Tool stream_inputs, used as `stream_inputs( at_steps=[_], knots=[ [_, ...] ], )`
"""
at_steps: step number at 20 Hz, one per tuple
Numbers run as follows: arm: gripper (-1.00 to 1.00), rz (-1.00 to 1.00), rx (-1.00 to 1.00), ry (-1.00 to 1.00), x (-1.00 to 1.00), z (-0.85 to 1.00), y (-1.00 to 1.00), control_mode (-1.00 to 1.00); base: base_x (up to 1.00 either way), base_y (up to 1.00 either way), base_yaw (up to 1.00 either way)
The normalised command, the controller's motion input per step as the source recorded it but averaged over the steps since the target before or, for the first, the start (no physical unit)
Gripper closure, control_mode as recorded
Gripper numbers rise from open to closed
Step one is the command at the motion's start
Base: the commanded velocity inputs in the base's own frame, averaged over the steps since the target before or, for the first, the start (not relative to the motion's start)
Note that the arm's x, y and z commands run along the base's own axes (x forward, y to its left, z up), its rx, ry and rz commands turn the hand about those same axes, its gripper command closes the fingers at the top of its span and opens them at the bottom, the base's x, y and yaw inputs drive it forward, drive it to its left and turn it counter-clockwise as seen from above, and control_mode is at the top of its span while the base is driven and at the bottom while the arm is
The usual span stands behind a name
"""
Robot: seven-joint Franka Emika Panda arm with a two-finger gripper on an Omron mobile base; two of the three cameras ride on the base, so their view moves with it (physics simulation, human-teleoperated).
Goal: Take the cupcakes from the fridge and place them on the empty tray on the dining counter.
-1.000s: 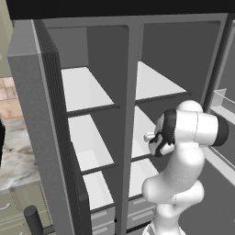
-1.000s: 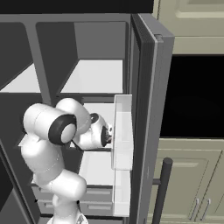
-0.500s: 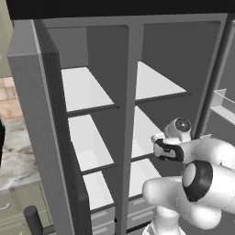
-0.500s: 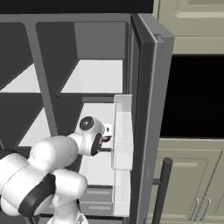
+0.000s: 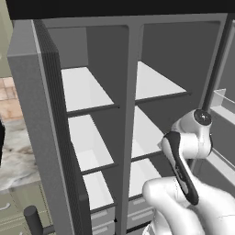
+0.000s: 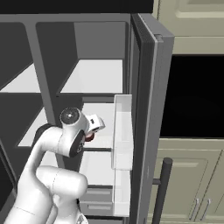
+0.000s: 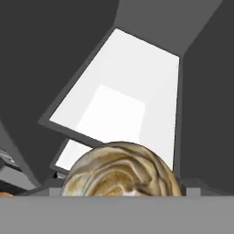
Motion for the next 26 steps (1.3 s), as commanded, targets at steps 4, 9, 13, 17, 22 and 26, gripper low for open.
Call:
stream_inputs(
  at_steps=[4,9,13,17,22,26],
  knots=[
    [1.00,0.19,-0.18,0.05,-0.87,0.92,0.46,-1.00,0.00,0.00,0.00],
    [1.00,0.00,0.00,-0.18,-0.89,0.73,-0.05,-1.00,0.00,0.00,0.00],
    [1.00,0.00,0.00,-0.25,-0.67,0.15,-0.03,-1.00,0.00,0.00,0.00],
    [1.00,0.00,0.00,-0.20,-0.61,0.00,-0.05,-1.00,0.00,0.00,0.00],
    [1.00,0.01,0.01,-0.08,-0.45,0.00,-0.28,1.00,-0.09,-0.04,0.00],
    [1.00,0.00,0.00,0.00,0.00,0.00,0.00,1.00,-0.66,-0.20,0.00]
  ],
)
